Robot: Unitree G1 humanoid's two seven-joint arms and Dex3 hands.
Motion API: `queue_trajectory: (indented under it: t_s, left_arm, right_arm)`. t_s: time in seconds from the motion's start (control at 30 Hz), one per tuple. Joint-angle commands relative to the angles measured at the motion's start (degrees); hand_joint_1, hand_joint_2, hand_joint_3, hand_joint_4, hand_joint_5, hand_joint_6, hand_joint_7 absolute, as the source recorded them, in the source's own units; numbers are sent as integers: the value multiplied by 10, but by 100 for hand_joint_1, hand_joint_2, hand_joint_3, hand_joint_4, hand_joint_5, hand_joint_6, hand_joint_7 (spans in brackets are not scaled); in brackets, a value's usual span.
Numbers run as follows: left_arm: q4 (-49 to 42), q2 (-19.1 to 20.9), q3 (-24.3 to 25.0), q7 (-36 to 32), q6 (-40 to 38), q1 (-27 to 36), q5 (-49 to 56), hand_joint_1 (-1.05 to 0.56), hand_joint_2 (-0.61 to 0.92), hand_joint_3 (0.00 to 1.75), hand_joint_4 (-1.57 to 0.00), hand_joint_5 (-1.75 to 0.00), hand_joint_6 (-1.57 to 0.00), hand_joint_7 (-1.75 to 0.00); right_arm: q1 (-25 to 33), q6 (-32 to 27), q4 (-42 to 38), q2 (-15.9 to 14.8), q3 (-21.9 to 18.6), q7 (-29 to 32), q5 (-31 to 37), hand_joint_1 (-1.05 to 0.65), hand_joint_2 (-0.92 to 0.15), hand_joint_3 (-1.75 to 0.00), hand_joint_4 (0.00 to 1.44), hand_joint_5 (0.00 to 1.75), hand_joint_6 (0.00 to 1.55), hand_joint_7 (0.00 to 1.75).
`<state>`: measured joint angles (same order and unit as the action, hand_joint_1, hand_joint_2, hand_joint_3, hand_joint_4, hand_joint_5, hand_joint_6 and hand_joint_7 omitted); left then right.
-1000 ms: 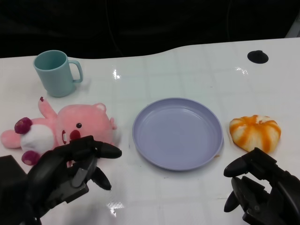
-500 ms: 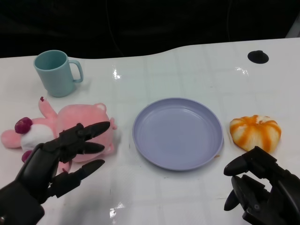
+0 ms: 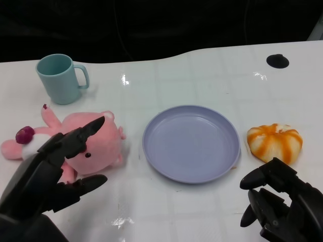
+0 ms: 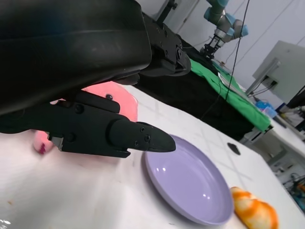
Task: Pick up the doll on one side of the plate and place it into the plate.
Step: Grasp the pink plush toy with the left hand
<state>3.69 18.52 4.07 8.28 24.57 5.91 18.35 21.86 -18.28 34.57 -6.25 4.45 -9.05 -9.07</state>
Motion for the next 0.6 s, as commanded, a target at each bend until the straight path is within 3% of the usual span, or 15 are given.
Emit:
queue_trajectory:
  t_s: [0.03,0.6]
  left_arm:
    - [22,24,9,-26,-4,-3,46,-68,92,2,0,-30,-15,0]
    - [83,70,1,-74,-98,-18,237,-72,92,0,-1,-29,-12,0]
  right_arm:
    - [-2,1,1,-2,-3,2,-2,-27,-92,-64,47,175,34,170]
    - [0,-6,7,-3,-5,0,-6,-28,-92,-63,47,175,35,170]
